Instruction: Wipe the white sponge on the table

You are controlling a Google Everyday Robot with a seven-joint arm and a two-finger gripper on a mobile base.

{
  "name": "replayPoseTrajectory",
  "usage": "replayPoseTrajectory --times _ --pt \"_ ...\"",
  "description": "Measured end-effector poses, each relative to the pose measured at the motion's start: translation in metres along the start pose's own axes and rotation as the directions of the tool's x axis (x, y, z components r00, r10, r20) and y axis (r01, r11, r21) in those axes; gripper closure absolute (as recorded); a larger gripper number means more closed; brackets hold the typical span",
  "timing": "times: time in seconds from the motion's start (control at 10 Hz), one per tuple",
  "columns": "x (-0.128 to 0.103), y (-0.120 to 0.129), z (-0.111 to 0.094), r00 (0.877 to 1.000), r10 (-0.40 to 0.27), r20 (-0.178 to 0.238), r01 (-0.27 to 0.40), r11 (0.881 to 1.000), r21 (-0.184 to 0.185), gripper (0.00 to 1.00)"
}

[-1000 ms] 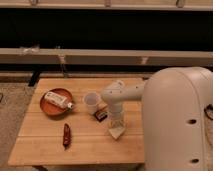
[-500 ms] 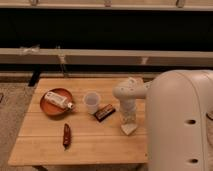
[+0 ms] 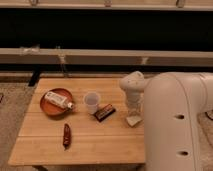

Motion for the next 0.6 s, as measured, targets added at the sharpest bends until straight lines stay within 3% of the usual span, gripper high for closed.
replayPoseTrajectory --times 0.2,0.3,0.6 --pt "-0.018 0.008 -0.014 0.999 0.018 0.031 -0.017 1.0 -0.026 0.6" --pt "-0.026 0.02 -0.027 0.999 0.014 0.051 -0.012 0.999 -0.048 0.45" --pt "-0.026 0.047 -0.038 0.996 -0.046 0.071 0.05 0.997 -0.066 0.21"
